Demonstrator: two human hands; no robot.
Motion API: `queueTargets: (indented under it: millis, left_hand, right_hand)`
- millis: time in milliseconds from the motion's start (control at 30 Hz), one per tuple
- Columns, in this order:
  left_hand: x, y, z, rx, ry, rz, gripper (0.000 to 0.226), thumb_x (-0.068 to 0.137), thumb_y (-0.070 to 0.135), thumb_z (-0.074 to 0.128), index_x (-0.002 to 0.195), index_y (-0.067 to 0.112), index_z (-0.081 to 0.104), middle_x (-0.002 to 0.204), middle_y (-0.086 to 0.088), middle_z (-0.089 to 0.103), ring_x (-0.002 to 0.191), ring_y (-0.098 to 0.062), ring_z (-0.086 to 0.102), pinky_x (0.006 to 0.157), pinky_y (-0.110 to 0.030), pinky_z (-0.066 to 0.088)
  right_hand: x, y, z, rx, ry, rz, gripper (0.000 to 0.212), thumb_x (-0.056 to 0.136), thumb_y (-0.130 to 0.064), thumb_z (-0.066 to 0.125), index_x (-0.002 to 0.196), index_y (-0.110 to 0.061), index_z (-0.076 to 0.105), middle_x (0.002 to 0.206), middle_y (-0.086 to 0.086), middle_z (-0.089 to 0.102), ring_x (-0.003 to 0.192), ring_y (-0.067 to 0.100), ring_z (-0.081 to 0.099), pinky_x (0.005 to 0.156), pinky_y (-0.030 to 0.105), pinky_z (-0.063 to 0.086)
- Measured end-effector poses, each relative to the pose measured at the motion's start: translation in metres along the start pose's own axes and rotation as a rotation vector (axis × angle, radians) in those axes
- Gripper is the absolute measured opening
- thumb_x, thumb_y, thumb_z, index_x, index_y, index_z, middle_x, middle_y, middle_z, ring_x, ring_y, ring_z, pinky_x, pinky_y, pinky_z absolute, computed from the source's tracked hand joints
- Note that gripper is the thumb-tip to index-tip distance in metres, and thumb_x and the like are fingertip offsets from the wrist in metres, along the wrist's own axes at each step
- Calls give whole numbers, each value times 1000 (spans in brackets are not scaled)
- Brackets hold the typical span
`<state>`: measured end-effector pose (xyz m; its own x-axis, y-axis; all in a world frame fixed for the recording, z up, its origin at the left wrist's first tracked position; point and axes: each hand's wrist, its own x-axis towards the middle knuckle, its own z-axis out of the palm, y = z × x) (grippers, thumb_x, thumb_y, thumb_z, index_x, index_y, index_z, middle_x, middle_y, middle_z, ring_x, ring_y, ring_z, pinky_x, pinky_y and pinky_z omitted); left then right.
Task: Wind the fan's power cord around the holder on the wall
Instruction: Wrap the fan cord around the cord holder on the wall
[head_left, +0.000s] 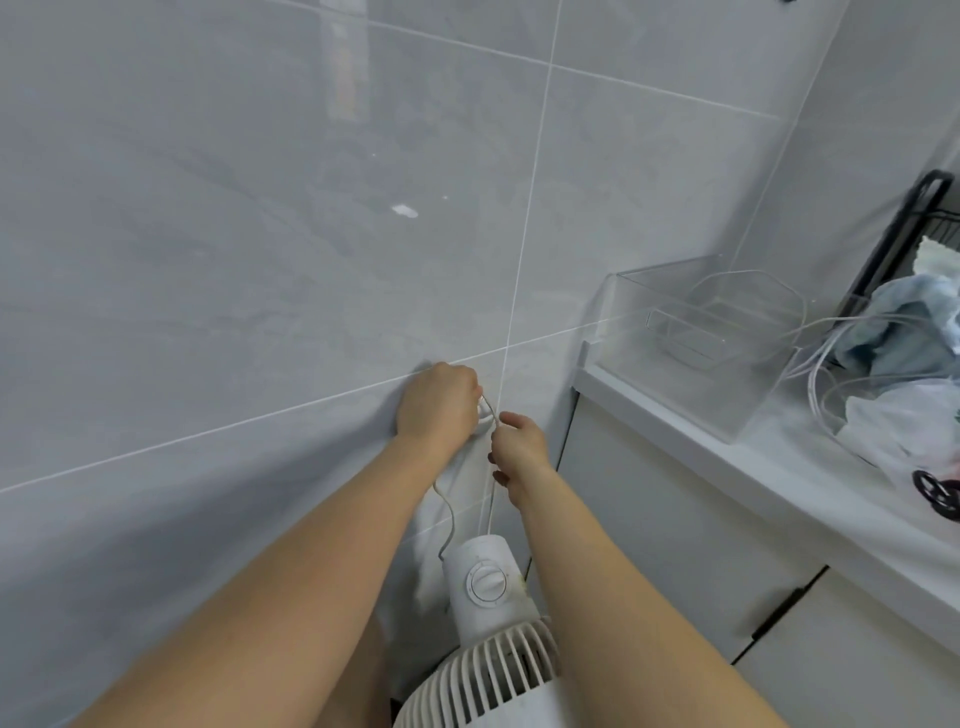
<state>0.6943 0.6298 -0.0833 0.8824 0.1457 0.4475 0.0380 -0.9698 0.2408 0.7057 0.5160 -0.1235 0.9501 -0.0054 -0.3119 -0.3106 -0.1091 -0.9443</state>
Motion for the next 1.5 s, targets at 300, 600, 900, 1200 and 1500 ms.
queueTargets:
  millis: [300, 600, 900, 1200, 1500]
  left_hand:
    - [-2, 0, -2, 14, 5, 21, 27, 103, 24, 53, 102, 11, 76, 99, -16, 75, 91, -36, 70, 71, -38, 50]
    - [-6, 1, -4, -48, 70, 92, 17, 93, 10, 60, 109, 11, 63, 99, -14, 75, 88, -41, 69, 68, -42, 50]
    - [-27, -30, -10, 48, 101, 62, 5, 80, 8, 71, 80, 11, 67, 74, -13, 73, 68, -39, 68, 57, -38, 50]
    - [-55, -49, 8, -19, 61, -86, 6, 90, 14, 62, 85, 16, 65, 80, -13, 74, 75, -39, 68, 59, -43, 55]
    - [-87, -56, 47, -251, -17, -270, 28, 98, 38, 54, 88, 20, 73, 82, -3, 78, 84, -33, 72, 69, -42, 59]
  right_hand:
    - [20, 4, -9, -98, -43, -12, 52, 97, -1, 55, 147, -11, 51, 136, 16, 64, 118, 27, 64, 106, 43, 54]
    - [23, -21, -16, -59, -111, -35, 33, 101, -1, 43, 119, -9, 68, 107, 15, 67, 97, 24, 60, 84, 34, 50]
    - [-14, -29, -37, -718, -291, -237, 46, 97, -35, 59, 136, -9, 58, 123, 9, 64, 113, 28, 60, 88, 34, 40]
    - [-59, -4, -57, -1345, -426, 18, 99, 60, -77, 82, 129, -9, 60, 122, 6, 71, 110, 27, 70, 98, 40, 55]
    - [-55, -4, -30, -1686, -281, -67, 59, 80, -59, 67, 124, -21, 68, 120, 0, 70, 109, 29, 72, 96, 42, 59]
